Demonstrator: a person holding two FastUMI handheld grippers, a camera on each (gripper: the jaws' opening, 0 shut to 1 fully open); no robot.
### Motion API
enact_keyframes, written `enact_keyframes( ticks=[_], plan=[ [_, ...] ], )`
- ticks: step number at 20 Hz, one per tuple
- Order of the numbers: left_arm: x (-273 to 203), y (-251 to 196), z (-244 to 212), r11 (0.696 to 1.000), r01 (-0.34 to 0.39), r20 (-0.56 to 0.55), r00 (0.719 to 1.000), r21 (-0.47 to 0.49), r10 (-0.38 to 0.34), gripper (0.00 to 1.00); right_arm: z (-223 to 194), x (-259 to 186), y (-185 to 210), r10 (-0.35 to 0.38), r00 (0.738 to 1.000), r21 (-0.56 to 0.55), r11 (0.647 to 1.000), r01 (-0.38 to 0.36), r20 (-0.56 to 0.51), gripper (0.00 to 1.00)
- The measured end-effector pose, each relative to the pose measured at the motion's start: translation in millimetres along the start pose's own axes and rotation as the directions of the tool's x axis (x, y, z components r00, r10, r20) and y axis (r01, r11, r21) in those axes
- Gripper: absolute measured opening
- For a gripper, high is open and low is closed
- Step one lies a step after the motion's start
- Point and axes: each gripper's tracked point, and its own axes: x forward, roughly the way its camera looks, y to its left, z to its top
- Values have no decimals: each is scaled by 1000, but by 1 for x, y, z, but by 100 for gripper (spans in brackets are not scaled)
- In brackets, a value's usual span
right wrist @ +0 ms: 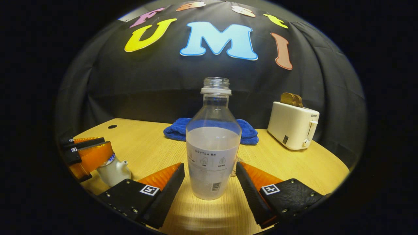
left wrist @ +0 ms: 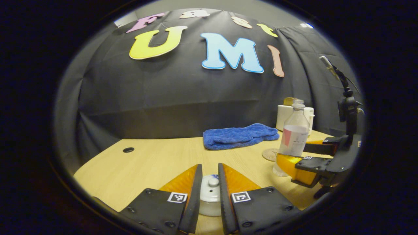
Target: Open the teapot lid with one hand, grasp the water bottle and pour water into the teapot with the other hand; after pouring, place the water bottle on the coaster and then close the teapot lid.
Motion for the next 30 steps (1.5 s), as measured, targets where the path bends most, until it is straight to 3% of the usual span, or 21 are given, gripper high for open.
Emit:
enact_keyframes(
  ticks=[1, 2, 3, 4, 7, 10, 17, 21, 26, 30],
  plan=[
    [-1, -2, 1, 1000, 12, 1, 1000, -8, -12, 36, 1, 1, 0, 3, 1000, 7, 1000, -3, -1, 97],
    [2, -3, 1, 1000, 8, 20, 1000, -22, -7, 27, 2, 1, -1, -3, 1000, 11, 1000, 3, 2, 97],
    [2, -3, 0, 1000, 8, 10, 1000, -21, -8, 19, 4, 0, 0, 5, 1000, 17, 1000, -5, 10, 89],
    [-1, -2, 1, 1000, 10, 13, 1000, -19, -10, 19, 4, 1, 0, 3, 1000, 21, 1000, -3, 15, 82],
    [-7, 1, 7, 998, 19, 36, 999, -58, -17, 19, 5, 1, -2, 3, 1000, 28, 1000, -3, 15, 78],
    [-9, 0, 10, 995, 28, 52, 998, -92, -23, 12, 3, 0, -3, -6, 1000, 31, 1000, 5, 14, 76],
    [-22, 2, 35, 992, 48, 123, 992, -119, -33, 12, 4, -1, -6, -5, 1000, 51, 999, 5, 13, 76],
    [-31, 16, 50, 994, 18, 162, 987, -112, 1, 12, 5, -2, -4, -4, 1000, 36, 999, 4, 14, 76],
    [-33, 44, 51, 992, -31, 157, 986, -120, 50, 12, 10, -9, 2, -15, 1000, -50, 999, 16, 28, 76],
    [-30, 73, 46, 986, -62, 132, 988, -153, 83, 12, 14, -16, 8, -51, 998, -209, 976, 57, 37, 76]
  ],
)
